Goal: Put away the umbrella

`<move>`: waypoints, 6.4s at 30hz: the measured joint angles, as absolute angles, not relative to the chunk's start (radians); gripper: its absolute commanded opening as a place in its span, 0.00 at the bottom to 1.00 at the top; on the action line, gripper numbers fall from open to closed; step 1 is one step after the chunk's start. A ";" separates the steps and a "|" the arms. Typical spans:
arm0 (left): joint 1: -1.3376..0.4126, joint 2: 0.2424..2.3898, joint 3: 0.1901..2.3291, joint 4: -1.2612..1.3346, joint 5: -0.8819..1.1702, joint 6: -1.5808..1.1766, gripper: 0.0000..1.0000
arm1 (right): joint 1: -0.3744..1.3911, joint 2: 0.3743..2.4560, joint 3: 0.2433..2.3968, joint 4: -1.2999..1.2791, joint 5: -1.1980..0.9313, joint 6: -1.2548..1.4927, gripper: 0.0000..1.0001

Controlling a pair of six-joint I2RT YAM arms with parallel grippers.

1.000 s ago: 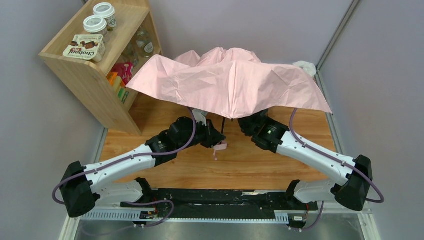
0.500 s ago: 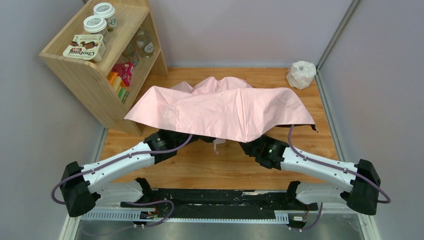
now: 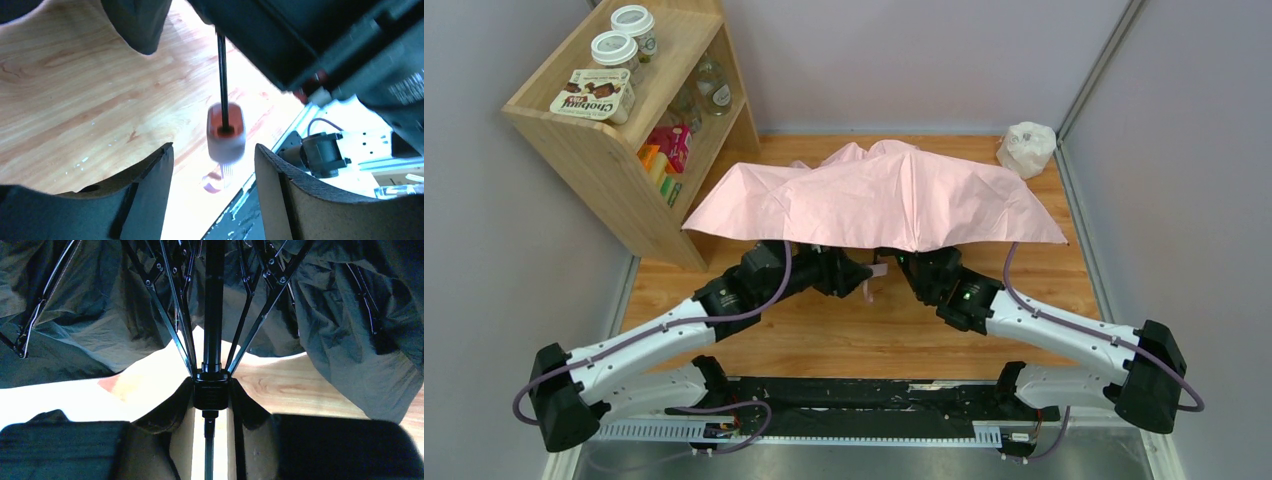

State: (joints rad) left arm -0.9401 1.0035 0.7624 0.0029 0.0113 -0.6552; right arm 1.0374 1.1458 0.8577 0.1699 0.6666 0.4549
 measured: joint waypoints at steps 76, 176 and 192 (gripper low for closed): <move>-0.903 0.984 1.385 -0.496 -0.051 -0.506 0.74 | 0.809 1.050 0.259 1.121 -0.083 -0.129 0.00; -0.731 0.981 1.384 -0.521 0.244 -0.493 0.55 | 1.021 1.290 0.287 1.092 0.179 0.173 0.00; -0.899 1.026 1.364 -0.244 0.613 -0.636 0.37 | 0.892 1.367 0.558 0.785 0.518 0.096 0.00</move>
